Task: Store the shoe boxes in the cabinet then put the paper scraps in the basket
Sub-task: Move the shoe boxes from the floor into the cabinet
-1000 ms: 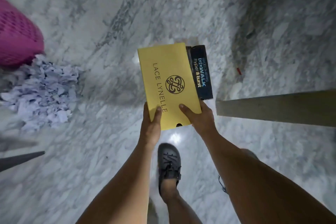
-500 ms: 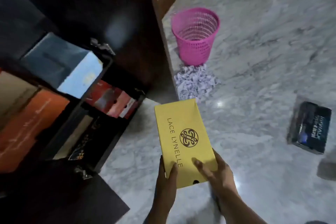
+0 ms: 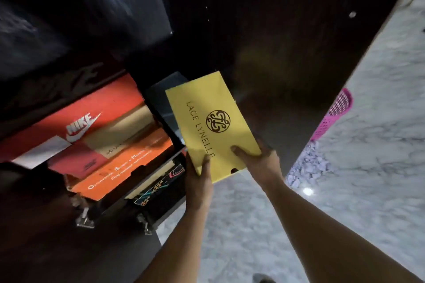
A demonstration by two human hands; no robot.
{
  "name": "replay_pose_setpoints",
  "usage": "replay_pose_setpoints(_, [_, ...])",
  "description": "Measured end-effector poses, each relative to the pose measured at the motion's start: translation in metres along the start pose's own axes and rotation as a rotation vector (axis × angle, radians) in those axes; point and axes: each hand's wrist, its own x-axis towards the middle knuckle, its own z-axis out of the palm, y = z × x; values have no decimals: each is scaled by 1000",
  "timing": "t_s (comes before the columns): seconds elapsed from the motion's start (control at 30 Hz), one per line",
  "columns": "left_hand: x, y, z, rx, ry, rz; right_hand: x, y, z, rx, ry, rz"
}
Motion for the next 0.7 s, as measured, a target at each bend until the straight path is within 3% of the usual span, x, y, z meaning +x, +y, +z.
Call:
replay_pose_setpoints(0.17, [86,23,3,-46,107,-69,85,-40,49,28,-22,-88])
replay_pose_setpoints(0.4, [161,22,19,-38,248,225,167,-66,118,107,-62,-182])
replay_pose_setpoints(0.57, [180,25,29,61,448,80,191,-74,149,157,-119,-193])
replay_pose_setpoints(0.7, [181,20,26,99,407,61,187,-66,157,218,-87,-220])
